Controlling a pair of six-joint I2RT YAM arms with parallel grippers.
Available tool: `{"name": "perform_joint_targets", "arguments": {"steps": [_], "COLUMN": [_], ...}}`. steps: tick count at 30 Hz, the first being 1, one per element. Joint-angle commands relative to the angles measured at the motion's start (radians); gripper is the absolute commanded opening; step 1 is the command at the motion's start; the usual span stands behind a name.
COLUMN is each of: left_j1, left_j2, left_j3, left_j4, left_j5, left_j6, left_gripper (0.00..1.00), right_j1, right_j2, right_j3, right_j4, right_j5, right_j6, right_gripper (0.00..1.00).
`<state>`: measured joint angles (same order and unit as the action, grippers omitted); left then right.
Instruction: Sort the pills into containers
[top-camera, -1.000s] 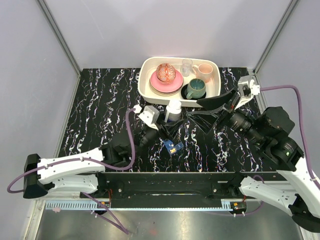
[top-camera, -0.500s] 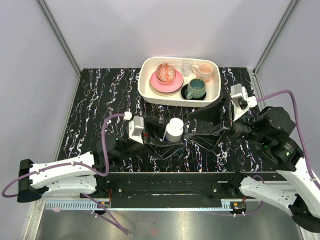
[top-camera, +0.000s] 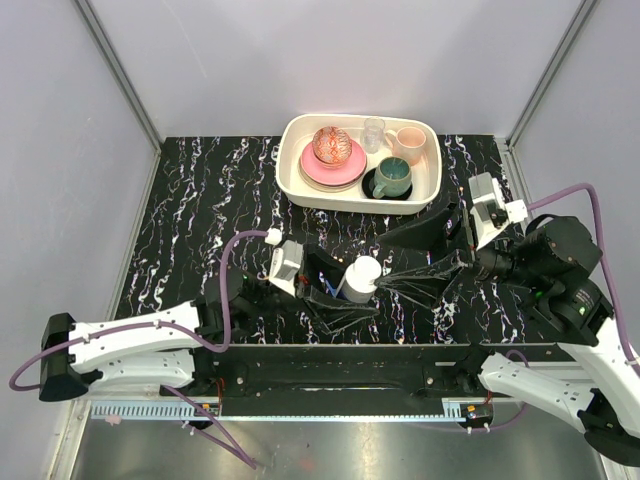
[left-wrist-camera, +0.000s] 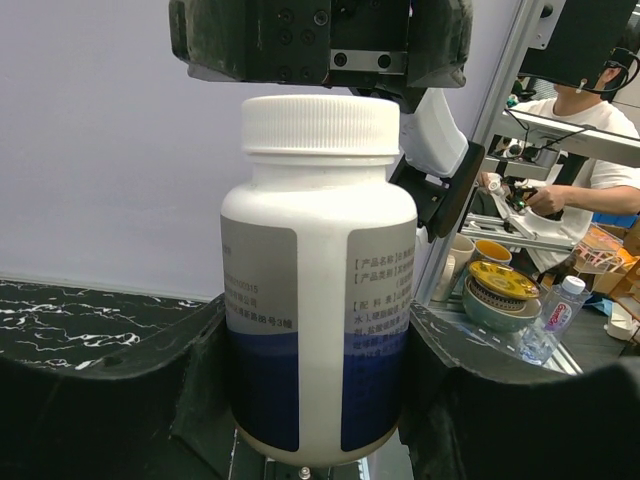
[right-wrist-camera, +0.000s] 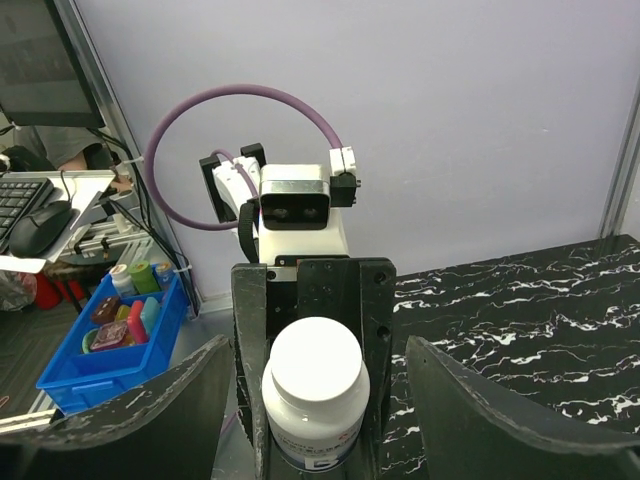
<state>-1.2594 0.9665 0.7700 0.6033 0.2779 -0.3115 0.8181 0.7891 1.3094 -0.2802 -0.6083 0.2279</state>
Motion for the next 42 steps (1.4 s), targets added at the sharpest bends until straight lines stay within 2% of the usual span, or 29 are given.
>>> {"name": "perform_joint_targets", "arguments": {"steps": [1,15,24,32,33,37,42], "left_j1": [0.002,0.002,0.0,0.0,0.0,0.0,0.0], "left_j2": [0.008,0.04,0.047,0.052,0.057,0.072,0.074], "left_j3": [0.041,0.069,0.068,0.074,0.095,0.17,0.235], "left_j4": [0.098,0.113,0.124,0.09,0.04,-0.117,-0.246], "left_j5": [0.03,0.007,0.003,-0.026,-0.035,-0.106,-0.285], "left_j6": [-0.015,-0.026,-0.034,-0.006,0.026,0.121,0.231], "left_gripper": [0.0,0.0,0.0,0.0,0.0,0.0,0.0], "right_j1": [0.006,0.004,0.006,0.006,0.006,0.006,0.006], "right_j2": [0.009,0.016,0.012,0.016,0.021,0.048,0.076], "right_j3": [0.016,-0.018,-0.03,-0.038,-0.035,-0.03,-0.01], "right_j4": [0.039,0.036,0.036,0.021,0.01,-0.034,-0.097], "right_j5": [-0.025,-0.027,-0.031,-0.027,-0.019,0.027,0.157], "right_j6": [-0.007,-0.009,-0.001,-0.001,-0.005,-0.021,-0.024], "right_gripper": [0.75,0.67,0.56,0.27,0.21,0.12,0.0]}}
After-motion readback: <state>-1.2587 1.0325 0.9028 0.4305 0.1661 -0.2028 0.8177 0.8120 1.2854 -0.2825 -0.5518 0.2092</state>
